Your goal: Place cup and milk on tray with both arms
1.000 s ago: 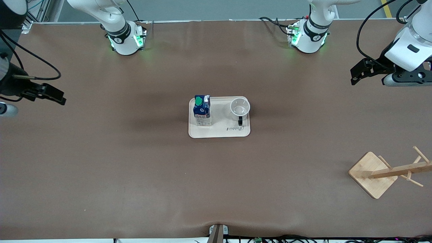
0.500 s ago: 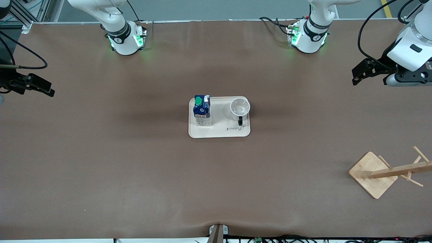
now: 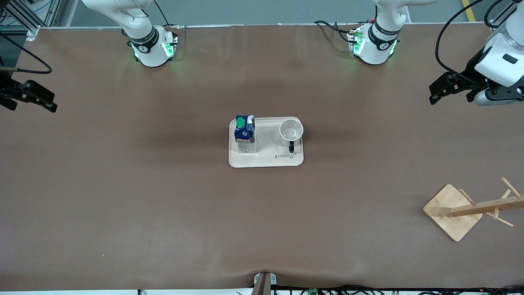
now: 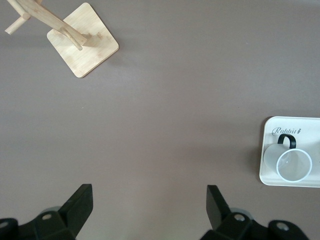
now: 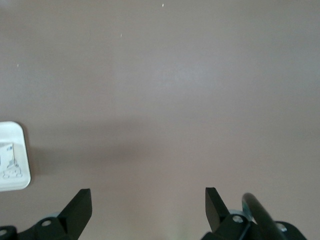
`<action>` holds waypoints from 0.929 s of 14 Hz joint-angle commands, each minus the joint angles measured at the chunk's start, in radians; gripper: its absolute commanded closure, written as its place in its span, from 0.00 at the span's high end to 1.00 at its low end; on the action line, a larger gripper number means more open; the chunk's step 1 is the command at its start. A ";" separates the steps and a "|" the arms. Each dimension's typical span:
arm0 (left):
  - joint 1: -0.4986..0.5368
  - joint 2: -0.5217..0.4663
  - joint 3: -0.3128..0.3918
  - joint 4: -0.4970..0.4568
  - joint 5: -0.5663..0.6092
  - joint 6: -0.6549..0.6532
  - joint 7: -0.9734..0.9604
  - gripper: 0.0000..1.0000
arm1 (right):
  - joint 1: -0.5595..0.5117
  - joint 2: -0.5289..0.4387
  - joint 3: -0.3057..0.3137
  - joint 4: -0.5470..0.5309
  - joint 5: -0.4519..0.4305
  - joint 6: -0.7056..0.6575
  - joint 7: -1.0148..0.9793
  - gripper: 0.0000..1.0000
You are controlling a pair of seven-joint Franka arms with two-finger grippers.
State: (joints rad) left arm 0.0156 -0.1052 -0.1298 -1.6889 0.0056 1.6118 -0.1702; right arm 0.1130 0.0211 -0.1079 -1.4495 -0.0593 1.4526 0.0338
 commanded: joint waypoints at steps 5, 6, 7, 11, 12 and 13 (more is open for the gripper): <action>0.001 0.013 -0.001 0.026 0.043 -0.003 -0.009 1.00 | -0.021 -0.013 -0.009 0.001 0.042 -0.027 -0.132 1.00; 0.000 0.013 -0.001 0.026 0.056 -0.003 -0.008 1.00 | -0.022 -0.013 -0.009 0.001 0.042 -0.031 -0.129 1.00; 0.000 0.013 -0.004 0.031 0.054 -0.001 -0.008 1.00 | -0.036 -0.013 -0.009 0.001 0.044 -0.032 -0.127 1.00; 0.001 0.024 -0.004 0.041 0.053 -0.003 0.000 1.00 | -0.041 -0.013 -0.007 0.003 0.047 -0.043 -0.129 1.00; 0.001 0.024 -0.004 0.041 0.044 -0.003 0.000 1.00 | -0.041 -0.013 -0.007 0.004 0.047 -0.043 -0.130 1.00; 0.003 0.024 -0.002 0.041 0.042 -0.004 0.001 1.00 | -0.041 -0.012 -0.007 0.004 0.047 -0.043 -0.129 1.00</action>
State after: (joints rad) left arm 0.0158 -0.0961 -0.1292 -1.6738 0.0400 1.6126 -0.1705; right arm 0.0905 0.0179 -0.1243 -1.4495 -0.0340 1.4230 -0.0805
